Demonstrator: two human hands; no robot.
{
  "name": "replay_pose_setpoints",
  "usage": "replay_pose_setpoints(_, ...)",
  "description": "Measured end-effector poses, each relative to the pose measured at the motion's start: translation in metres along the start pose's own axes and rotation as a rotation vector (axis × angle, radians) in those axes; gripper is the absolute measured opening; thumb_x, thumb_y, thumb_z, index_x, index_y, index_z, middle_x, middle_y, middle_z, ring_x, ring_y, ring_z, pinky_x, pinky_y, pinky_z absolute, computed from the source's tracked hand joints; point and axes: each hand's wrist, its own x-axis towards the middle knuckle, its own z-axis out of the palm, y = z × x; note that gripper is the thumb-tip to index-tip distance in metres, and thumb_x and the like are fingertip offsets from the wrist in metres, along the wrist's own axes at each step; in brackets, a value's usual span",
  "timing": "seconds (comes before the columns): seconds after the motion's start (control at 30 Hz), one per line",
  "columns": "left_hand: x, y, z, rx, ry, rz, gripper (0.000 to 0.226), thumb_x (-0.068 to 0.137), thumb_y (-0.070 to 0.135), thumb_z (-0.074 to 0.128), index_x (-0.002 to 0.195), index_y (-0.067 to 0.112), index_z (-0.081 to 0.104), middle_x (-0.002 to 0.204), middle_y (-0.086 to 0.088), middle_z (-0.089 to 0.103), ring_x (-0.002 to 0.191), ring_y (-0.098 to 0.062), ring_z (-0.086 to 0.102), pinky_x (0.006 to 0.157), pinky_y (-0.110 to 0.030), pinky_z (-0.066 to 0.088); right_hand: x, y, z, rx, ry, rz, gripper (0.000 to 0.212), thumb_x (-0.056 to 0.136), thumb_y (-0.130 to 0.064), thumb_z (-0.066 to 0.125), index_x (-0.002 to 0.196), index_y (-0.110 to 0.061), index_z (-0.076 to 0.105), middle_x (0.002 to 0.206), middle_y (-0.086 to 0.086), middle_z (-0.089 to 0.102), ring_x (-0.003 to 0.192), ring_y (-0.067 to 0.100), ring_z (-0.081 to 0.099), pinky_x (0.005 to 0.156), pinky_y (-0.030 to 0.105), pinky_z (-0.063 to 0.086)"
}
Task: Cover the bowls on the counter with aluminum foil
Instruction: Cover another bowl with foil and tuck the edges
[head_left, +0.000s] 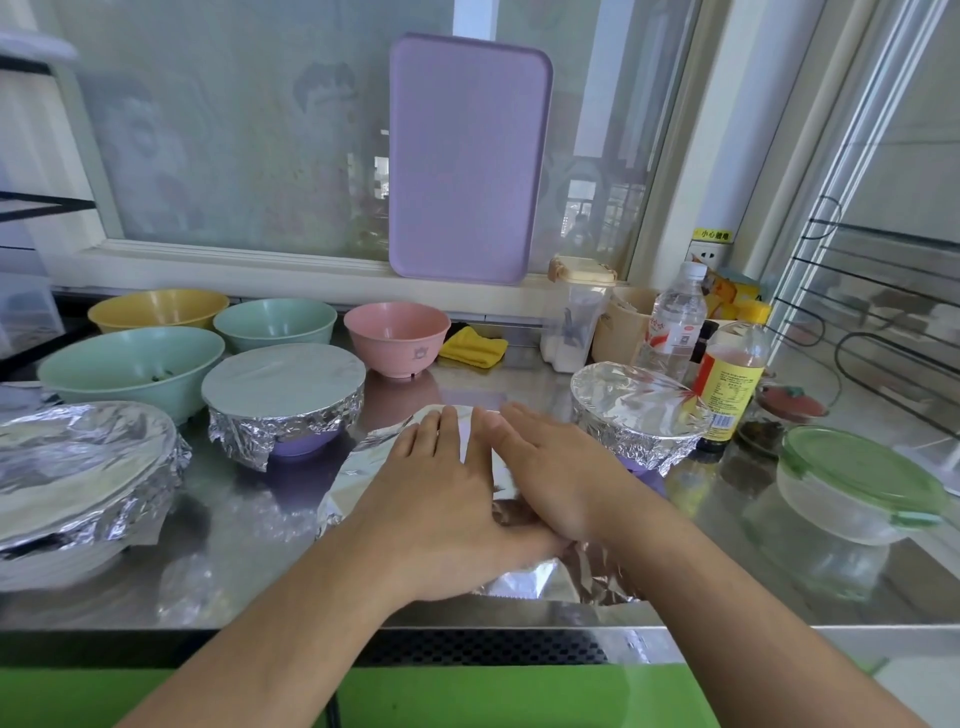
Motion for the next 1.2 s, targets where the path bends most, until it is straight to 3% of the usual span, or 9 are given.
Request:
replay_pose_setpoints(0.23, 0.0, -0.005, -0.026, -0.093, -0.215, -0.011, 0.147, 0.062, 0.103, 0.049, 0.163, 0.021, -0.02, 0.173, 0.002, -0.021, 0.159, -0.017, -0.021, 0.13, -0.039, -0.004, 0.004, -0.002, 0.002, -0.02, 0.058, -0.009, 0.05, 0.111, -0.043, 0.015, 0.134, -0.021, 0.054, 0.116, 0.006, 0.058, 0.116, 0.028, 0.055, 0.098, 0.044, 0.046)
replay_pose_setpoints(0.37, 0.01, -0.018, -0.035, -0.332, -0.216, -0.005, 0.119, 0.063, 0.094, 0.059, 0.157, 0.034, 0.018, 0.168, 0.009, 0.022, 0.155, -0.017, 0.021, 0.119, -0.042, 0.031, -0.002, -0.001, 0.002, -0.068, 0.055, 0.01, 0.044, 0.106, -0.034, 0.031, 0.117, -0.003, 0.06, 0.116, 0.015, 0.061, 0.11, 0.042, 0.059, 0.088, 0.053, 0.053)
replay_pose_setpoints(0.47, 0.019, -0.014, -0.028, -0.543, -0.11, -0.029, 0.084, 0.081, 0.074, 0.045, 0.145, 0.02, 0.039, 0.148, -0.007, 0.051, 0.136, -0.025, 0.045, 0.096, -0.039, 0.038, 0.001, 0.004, 0.003, -0.106, 0.056, -0.119, 0.047, 0.094, -0.04, 0.022, 0.11, -0.014, 0.057, 0.115, 0.005, 0.061, 0.111, 0.034, 0.057, 0.091, 0.05, 0.051)
replay_pose_setpoints(0.7, 0.02, -0.01, -0.005, -0.252, 0.09, 0.054, 0.089, 0.097, 0.073, -0.003, 0.156, 0.02, 0.037, 0.16, 0.002, 0.044, 0.147, -0.015, 0.036, 0.122, -0.038, 0.028, 0.005, 0.015, 0.009, -0.105, -0.002, -0.148, 0.04, 0.094, -0.026, 0.061, 0.124, -0.002, 0.054, 0.118, 0.016, 0.061, 0.108, 0.041, 0.062, 0.086, 0.054, 0.058)
replay_pose_setpoints(0.8, 0.022, -0.016, -0.004, -0.176, 0.064, 0.046, 0.086, 0.099, 0.068, -0.003, 0.156, 0.015, 0.034, 0.161, -0.004, 0.04, 0.148, -0.019, 0.034, 0.121, -0.036, 0.027, 0.005, 0.017, 0.015, -0.172, 0.065, -0.157, 0.033, 0.101, -0.023, 0.045, 0.119, 0.001, 0.058, 0.114, 0.016, 0.059, 0.106, 0.04, 0.057, 0.086, 0.055, 0.054)
replay_pose_setpoints(0.93, 0.016, -0.02, -0.004, -0.232, 0.131, -0.018, 0.03, 0.114, 0.04, 0.017, 0.142, 0.028, 0.014, 0.143, -0.011, 0.04, 0.135, -0.028, 0.037, 0.102, -0.03, 0.031, 0.003, 0.023, 0.019, -0.168, 0.134, -0.117, 0.028, 0.104, -0.015, 0.037, 0.1, 0.003, 0.058, 0.101, 0.019, 0.058, 0.091, 0.042, 0.054, 0.08, 0.054, 0.052)
replay_pose_setpoints(1.0, 0.013, -0.019, -0.005, -0.191, 0.128, -0.006, 0.04, 0.114, 0.035, 0.018, 0.151, 0.024, 0.009, 0.143, -0.014, 0.036, 0.134, -0.03, 0.035, 0.099, -0.033, 0.032, -0.001, 0.024, 0.018, -0.137, 0.079, -0.097, 0.034, 0.105, -0.019, 0.033, 0.102, 0.003, 0.058, 0.101, 0.019, 0.057, 0.091, 0.042, 0.054, 0.08, 0.054, 0.052)
replay_pose_setpoints(1.13, 0.018, -0.021, -0.001, 0.084, 0.106, 0.067, 0.063, 0.107, 0.053, -0.002, 0.156, 0.017, 0.018, 0.15, -0.016, 0.035, 0.139, -0.033, 0.033, 0.108, -0.038, 0.034, -0.011, 0.02, 0.015, -0.199, 0.072, -0.096, 0.056, 0.105, -0.039, 0.01, 0.118, -0.009, 0.055, 0.118, 0.009, 0.052, 0.111, 0.032, 0.047, 0.104, 0.05, 0.043)
replay_pose_setpoints(1.2, 0.019, -0.023, 0.001, 0.047, 0.136, 0.081, 0.043, 0.112, 0.041, 0.012, 0.149, 0.019, 0.017, 0.14, -0.014, 0.038, 0.131, -0.033, 0.037, 0.098, -0.037, 0.036, -0.016, 0.019, 0.013, -0.143, 0.068, -0.064, 0.072, 0.1, -0.051, 0.0, 0.134, -0.012, 0.05, 0.138, 0.006, 0.048, 0.132, 0.027, 0.042, 0.119, 0.043, 0.032)
